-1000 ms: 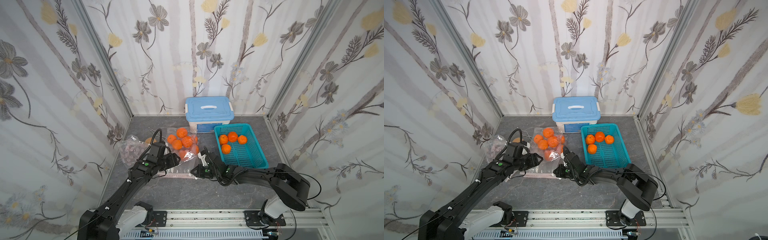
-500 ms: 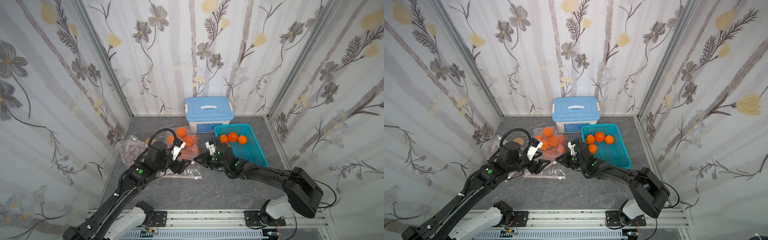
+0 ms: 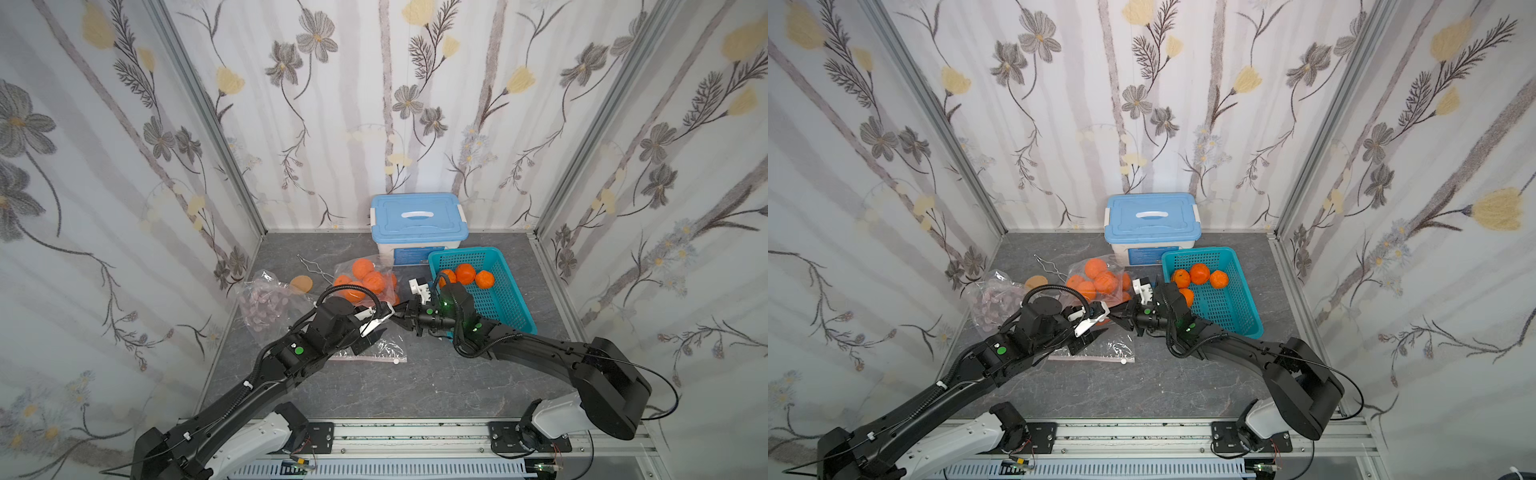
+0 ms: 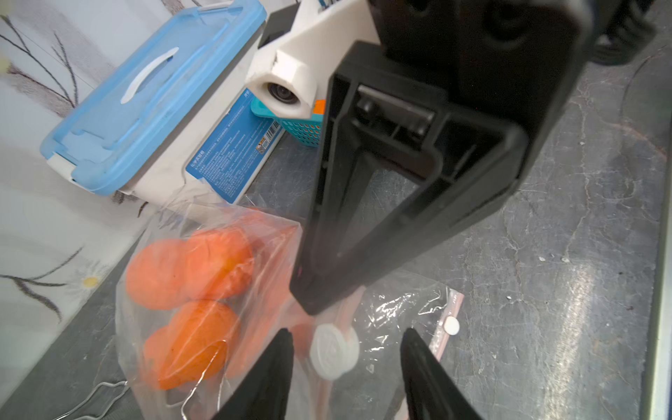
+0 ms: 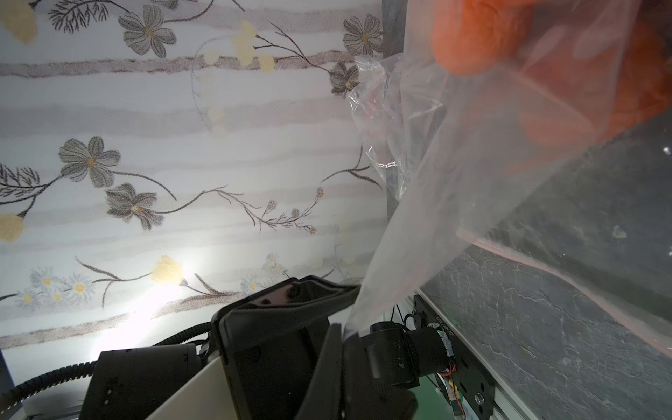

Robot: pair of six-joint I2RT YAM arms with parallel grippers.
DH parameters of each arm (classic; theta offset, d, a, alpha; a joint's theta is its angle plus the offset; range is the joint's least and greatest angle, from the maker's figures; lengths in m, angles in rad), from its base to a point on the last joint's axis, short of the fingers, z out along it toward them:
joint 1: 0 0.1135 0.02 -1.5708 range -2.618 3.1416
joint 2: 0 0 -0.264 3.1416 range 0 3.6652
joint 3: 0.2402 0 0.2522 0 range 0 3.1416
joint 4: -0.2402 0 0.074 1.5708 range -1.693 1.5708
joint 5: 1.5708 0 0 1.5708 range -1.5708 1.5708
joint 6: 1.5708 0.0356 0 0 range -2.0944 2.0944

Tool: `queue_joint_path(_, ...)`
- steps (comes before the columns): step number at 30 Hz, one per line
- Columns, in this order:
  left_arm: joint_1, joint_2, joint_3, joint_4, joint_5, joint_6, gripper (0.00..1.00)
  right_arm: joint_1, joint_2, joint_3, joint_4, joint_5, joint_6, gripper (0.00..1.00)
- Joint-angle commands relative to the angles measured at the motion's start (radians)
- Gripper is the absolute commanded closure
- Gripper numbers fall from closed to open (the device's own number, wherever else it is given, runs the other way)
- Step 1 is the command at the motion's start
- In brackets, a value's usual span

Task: Open the zip-top bag and take out the orange
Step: Unzip the zipper on the zipper food storage bag.

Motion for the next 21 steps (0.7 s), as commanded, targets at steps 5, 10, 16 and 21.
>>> queue_joint_path(5,-0.009,-0.021,-0.015,0.12,-0.058,0.052,0.56,0.003,0.005,0.0,0.076,-0.034,0.028,1.0)
queue_joint_path(10,-0.013,-0.019,-0.011,0.103,-0.042,0.056,0.72,0.003,0.005,-0.003,0.078,-0.034,0.03,1.0)
queue_joint_path(16,-0.034,-0.033,-0.008,0.058,-0.081,0.066,0.87,-0.003,0.001,0.003,0.081,-0.04,0.037,1.0)
queue_joint_path(21,-0.056,-0.055,-0.003,0.015,-0.136,0.074,0.9,-0.027,-0.006,0.0,0.073,-0.052,0.045,1.0)
